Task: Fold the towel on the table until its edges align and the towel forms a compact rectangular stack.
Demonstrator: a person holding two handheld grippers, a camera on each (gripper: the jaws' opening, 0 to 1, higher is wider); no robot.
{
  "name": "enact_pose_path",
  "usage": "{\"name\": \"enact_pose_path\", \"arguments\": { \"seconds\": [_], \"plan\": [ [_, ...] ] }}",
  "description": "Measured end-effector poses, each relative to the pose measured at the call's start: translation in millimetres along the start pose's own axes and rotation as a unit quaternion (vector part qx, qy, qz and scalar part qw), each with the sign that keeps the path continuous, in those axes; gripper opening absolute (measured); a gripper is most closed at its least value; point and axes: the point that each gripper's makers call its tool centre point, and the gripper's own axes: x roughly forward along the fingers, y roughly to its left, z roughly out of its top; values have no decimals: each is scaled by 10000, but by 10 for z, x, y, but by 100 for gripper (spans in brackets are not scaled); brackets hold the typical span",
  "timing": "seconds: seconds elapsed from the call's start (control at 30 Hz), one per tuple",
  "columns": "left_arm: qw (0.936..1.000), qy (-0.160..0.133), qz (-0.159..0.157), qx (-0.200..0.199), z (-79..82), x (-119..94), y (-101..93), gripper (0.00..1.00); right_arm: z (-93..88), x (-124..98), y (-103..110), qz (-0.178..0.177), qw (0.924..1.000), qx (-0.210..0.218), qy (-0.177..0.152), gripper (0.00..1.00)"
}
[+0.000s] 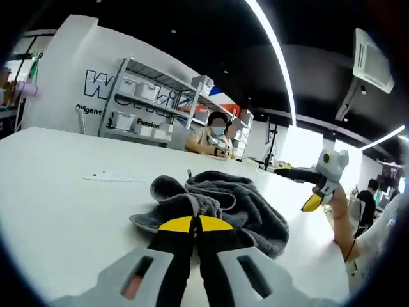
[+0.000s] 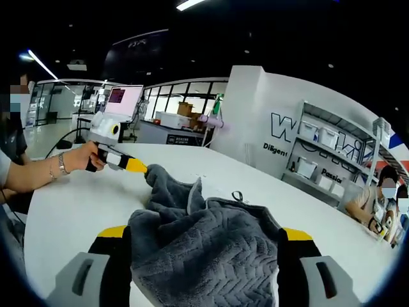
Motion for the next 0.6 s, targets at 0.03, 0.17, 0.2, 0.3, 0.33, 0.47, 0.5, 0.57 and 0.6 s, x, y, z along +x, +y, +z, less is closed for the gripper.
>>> {"name": "enact_pose_path", "arguments": {
  "seconds": [0.03,0.17,0.2,0.3,0.33,0.47,0.5,0.57,0.6],
  "plan": [
    [9999,-48,-43,-109,26,-6,-24,3,5,-4,-7,-7,10000,8,-14,99],
    [9956,-377,-389,-759,211,-24,-135,3,9,-11,-21,-21,10000,37,-39,99],
    [9936,-451,-508,-901,262,-29,-170,3,5,-13,-25,-25,10000,44,-36,99],
    [9928,-502,-551,-933,349,-39,-207,3,6,-20,-45,-43,10000,57,-45,99],
    [9928,-503,-547,-936,367,-35,-216,3,7,-23,-46,-45,10000,59,-49,99],
    [9899,-535,-622,-1157,426,-8,-318,3,11,-34,-51,-52,10000,55,-56,99],
    [9889,-569,-663,-1198,447,0,-357,3,21,-39,-54,-62,9999,47,-76,99],
    [9877,-603,-747,-1233,490,12,-436,3,33,-48,-57,-62,9999,47,-95,99],
    [9874,-623,-770,-1232,522,15,-482,3,38,-52,-58,-67,9999,47,-105,99]
  ]
}}
